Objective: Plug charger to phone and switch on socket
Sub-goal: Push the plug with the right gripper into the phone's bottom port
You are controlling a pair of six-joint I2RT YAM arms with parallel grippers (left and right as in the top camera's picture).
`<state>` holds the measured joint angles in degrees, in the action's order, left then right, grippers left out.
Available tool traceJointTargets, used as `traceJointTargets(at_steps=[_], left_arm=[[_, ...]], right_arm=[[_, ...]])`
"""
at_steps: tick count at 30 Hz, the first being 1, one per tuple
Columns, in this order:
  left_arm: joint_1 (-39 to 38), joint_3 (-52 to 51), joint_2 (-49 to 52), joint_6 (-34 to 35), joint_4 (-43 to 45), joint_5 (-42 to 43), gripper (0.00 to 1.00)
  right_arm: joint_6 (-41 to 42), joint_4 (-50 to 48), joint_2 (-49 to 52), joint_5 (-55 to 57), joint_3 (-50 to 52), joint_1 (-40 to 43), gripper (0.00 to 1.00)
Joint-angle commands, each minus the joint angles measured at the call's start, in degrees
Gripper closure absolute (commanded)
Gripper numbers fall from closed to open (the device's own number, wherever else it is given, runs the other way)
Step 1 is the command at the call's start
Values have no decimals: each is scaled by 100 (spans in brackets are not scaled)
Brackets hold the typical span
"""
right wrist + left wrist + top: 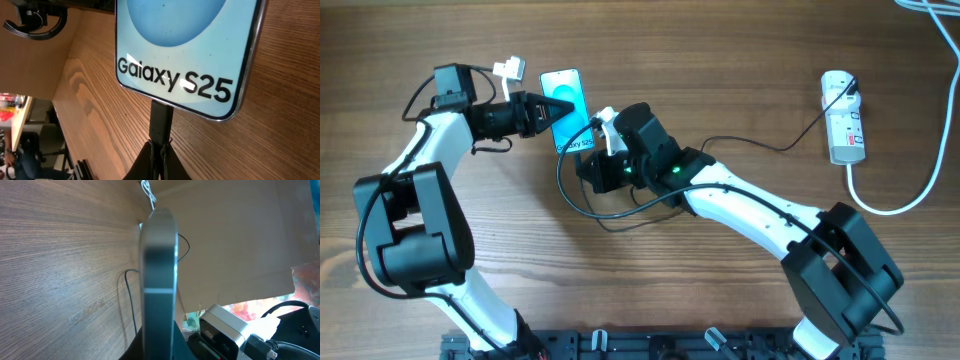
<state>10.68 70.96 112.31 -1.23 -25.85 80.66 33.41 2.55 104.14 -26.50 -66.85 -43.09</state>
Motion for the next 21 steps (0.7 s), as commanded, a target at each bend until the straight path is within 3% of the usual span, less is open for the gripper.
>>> traceJointTargets(at_steps=[1, 2, 4, 6, 11, 21], left_arm=[[-157, -173, -2, -94, -155, 179, 96], [-157, -173, -2, -94, -155, 179, 96], [-157, -173, -2, -96, -155, 179, 96], [-157, -173, -2, -96, -153, 179, 96], [-157, -173, -2, -94, -153, 179, 96], [-160, -173, -2, 173, -223, 229, 96]], right_arm=[[-35, -323, -46, 595, -258, 140, 89], [-39, -195, -66, 573, -258, 140, 84], [-107, 219, -227, 483, -258, 149, 65], [-203, 507, -452, 439, -258, 149, 56], [-157, 1681, -835, 350, -256, 90, 49], [426, 1589, -380, 1399, -181, -590, 52]])
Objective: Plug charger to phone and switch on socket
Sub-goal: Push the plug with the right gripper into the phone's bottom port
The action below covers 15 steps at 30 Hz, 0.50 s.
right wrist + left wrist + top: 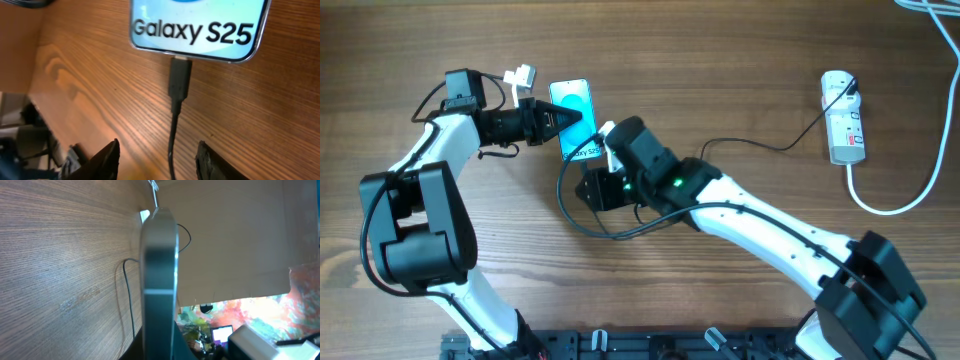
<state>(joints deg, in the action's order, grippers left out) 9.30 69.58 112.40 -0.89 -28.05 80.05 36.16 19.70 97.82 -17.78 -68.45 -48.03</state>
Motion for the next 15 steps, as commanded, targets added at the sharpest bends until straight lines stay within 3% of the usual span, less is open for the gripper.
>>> traceJointTargets(at_steps=[1, 3, 7, 9, 15], left_arm=[[-22, -35, -11, 138, -2, 293, 96], [-22, -35, -11, 136, -2, 358, 96], [-22, -35, -11, 133, 0, 398, 96], [-24, -35, -11, 133, 2, 398, 96], [-197, -35, -11, 133, 66, 393, 96]], right_arm=[[151, -192, 299, 588, -22, -98, 53], [149, -280, 363, 627, -22, -98, 55], [144, -474, 400, 675, -22, -98, 68], [140, -581, 400, 693, -22, -98, 80], [151, -654, 400, 682, -22, -98, 96]])
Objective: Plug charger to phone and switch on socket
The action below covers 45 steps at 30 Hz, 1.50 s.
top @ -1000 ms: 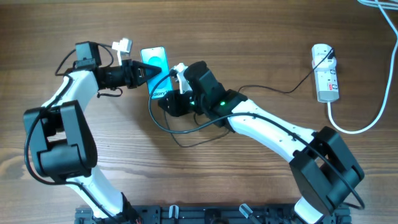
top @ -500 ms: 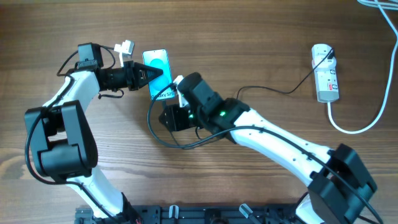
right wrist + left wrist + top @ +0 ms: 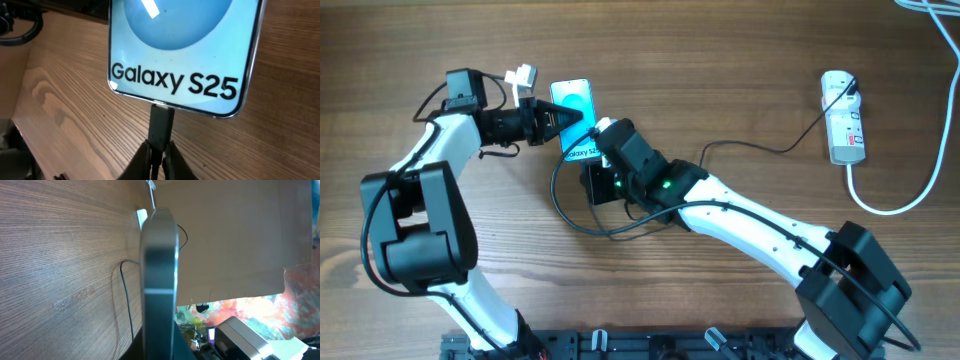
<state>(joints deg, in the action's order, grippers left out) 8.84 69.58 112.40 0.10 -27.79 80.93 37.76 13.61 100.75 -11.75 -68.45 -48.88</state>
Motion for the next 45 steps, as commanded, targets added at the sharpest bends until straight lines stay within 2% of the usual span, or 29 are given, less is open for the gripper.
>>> traceJointTargets(at_steps=[1, 4, 7, 14, 26, 27, 28, 30, 34, 36, 39, 41, 45], left_arm=[[-160, -35, -11, 35, 48, 306, 96], [-162, -35, -11, 33, 48, 306, 96], [-160, -35, -11, 33, 46, 306, 96], [-162, -35, -11, 31, 63, 306, 96], [-160, -35, -11, 33, 61, 306, 96], [-160, -35, -11, 33, 61, 306, 96], [-160, -35, -11, 33, 61, 306, 96], [-153, -35, -11, 33, 63, 306, 96], [-155, -35, -11, 35, 63, 372, 96], [-160, -35, -11, 28, 103, 763, 96], [-162, -35, -11, 33, 144, 944, 96], [-179, -35, -11, 35, 142, 944, 96], [-389, -35, -11, 39, 144, 944, 96]], right_arm=[[-9, -24, 107, 81, -22, -13, 96], [-4, -101, 107, 87, -22, -11, 96], [350, -238, 107, 262, -22, 11, 96], [238, -699, 107, -334, -35, 450, 95], [-138, -979, 105, -313, -256, 540, 96], [-177, -960, 105, -343, -256, 544, 83], [-269, -898, 101, -479, -256, 553, 55], [-481, -754, 37, -938, -256, 647, 37], [-479, 90, -385, -1725, -256, 1379, 33], [-533, 369, -404, -2271, -249, 1742, 26], [-1244, 269, -310, -3574, -232, 2076, 22], [-1351, 175, -273, -3936, -232, 2111, 22], [-1250, -24, -168, -3827, -232, 2015, 41]])
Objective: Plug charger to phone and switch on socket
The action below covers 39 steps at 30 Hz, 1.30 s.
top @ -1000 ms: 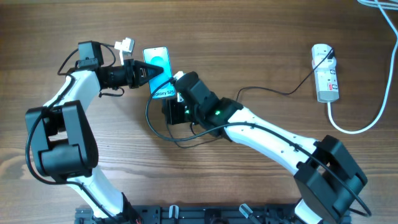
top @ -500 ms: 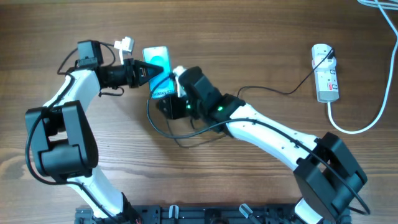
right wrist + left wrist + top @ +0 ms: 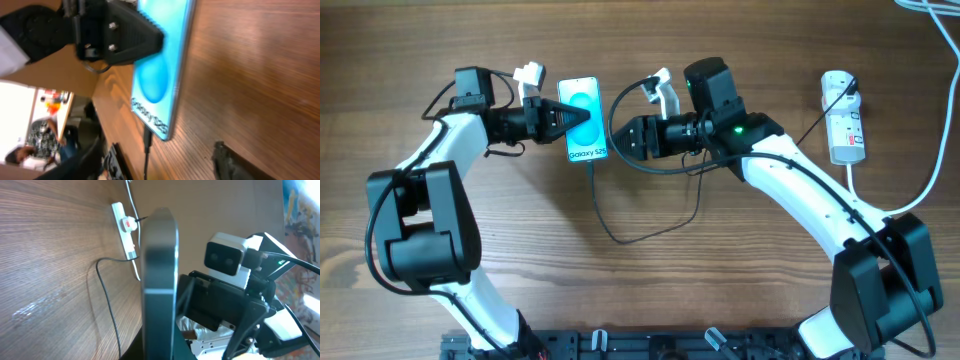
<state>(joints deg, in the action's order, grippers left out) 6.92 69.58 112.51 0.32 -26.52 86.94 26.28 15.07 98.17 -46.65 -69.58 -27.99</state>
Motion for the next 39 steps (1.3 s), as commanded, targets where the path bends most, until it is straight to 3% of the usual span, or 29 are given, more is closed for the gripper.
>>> traceJointTargets(at_steps=[1, 8, 11, 16, 24, 31, 37, 39], left_arm=[[-280, -35, -22, 15, 22, 343, 96], [-398, -20, -22, 17, 22, 343, 96], [-391, -20, -24, 13, 24, 343, 96], [-391, -20, -22, 13, 85, 341, 96], [-391, -20, -22, 13, 85, 341, 96], [-398, -20, -24, 22, 81, 343, 96], [-426, -20, -68, 188, 83, 343, 96], [-476, -20, -109, 186, 109, 343, 96]], right_arm=[[-57, -293, 179, -339, -118, -103, 41], [74, -997, 881, -1056, -118, -109, 53], [74, -1056, 1012, -1189, -118, -81, 45], [236, -1414, 754, -1637, -125, 273, 42], [-236, -533, 726, -1198, -118, 577, 39], [-304, -717, 944, -1075, -118, 146, 40], [-2, -1565, 1311, -1690, -118, 116, 41], [236, -1751, 1425, -1773, -118, 116, 49]])
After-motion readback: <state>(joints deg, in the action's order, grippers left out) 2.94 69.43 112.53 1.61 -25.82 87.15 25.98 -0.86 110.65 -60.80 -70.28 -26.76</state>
